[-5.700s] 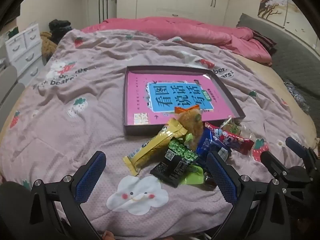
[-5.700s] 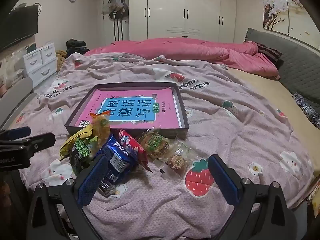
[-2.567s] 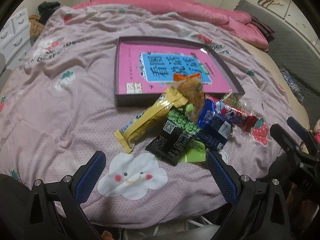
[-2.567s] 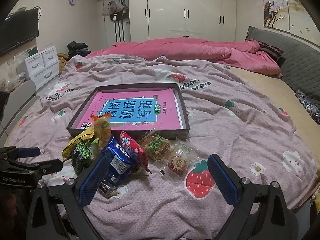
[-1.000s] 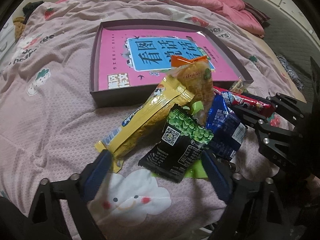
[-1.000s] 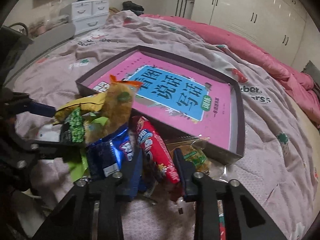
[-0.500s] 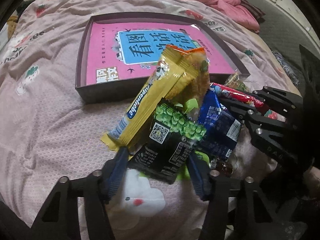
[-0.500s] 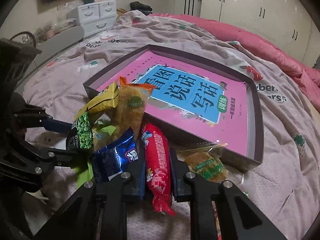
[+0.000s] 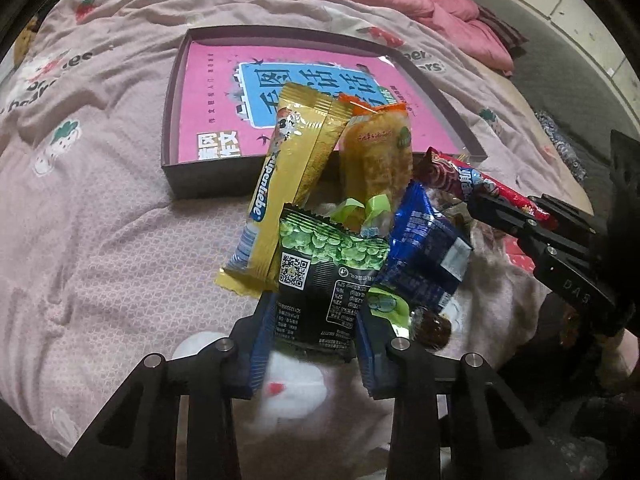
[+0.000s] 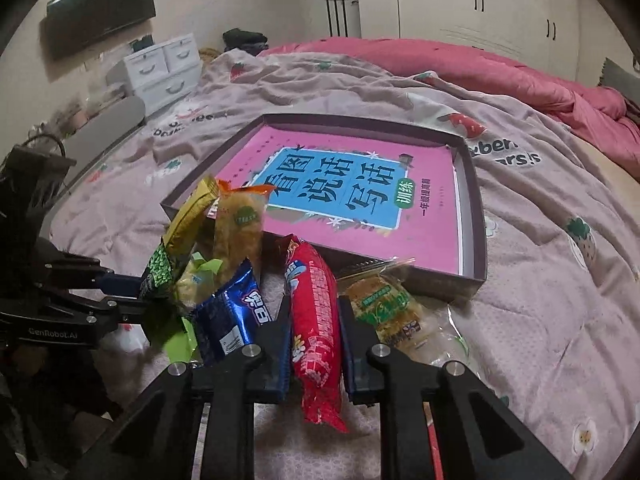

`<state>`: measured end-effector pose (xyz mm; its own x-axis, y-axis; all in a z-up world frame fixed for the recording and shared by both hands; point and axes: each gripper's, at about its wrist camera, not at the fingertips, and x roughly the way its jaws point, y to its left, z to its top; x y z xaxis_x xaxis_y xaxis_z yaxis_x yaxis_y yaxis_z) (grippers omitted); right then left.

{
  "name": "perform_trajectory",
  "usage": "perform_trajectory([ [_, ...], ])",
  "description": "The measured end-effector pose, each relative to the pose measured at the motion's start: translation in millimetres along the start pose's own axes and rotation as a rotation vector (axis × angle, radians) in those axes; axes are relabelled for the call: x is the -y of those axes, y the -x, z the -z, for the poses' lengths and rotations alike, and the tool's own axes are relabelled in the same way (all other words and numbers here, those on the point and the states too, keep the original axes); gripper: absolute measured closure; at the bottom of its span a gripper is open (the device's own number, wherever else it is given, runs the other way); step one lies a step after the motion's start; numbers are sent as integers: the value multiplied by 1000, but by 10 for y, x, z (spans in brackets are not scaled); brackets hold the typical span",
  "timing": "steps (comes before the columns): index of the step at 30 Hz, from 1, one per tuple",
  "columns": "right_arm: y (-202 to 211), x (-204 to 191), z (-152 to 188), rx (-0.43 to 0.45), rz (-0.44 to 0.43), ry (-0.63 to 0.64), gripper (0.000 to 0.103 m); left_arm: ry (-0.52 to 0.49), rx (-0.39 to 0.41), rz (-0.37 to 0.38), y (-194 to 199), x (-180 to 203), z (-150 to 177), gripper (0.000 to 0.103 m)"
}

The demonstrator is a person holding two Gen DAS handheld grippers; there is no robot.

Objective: Organize snacks
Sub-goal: 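Grasp the red cartoon snack packet with the right tool while the left tool lifts the peas packet, then carry the peas packet with the left tool while the right tool carries the red packet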

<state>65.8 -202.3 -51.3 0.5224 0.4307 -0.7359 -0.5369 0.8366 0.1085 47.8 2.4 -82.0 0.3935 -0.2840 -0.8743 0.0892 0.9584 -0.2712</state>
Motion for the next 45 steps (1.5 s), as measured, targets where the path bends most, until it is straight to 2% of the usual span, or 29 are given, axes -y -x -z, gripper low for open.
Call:
perform_trajectory([
  [4,81,-6,11,19,-14,-19,83,3,12,13,111,25,35,66],
  [13,184,-23,-14,59,-24,-31,83,-29,98,12,416,115,38,66],
  [22,223,-16,-20,77,-38,-38,83,-21,128,15,476,106,0,66],
  [37,411,44,-141,187,-42,-60,83,9,200,16,604,26,-157,66],
  [45,303,114,-250,185,-19,-59,85,36,228,1,603,-80,-310,66],
])
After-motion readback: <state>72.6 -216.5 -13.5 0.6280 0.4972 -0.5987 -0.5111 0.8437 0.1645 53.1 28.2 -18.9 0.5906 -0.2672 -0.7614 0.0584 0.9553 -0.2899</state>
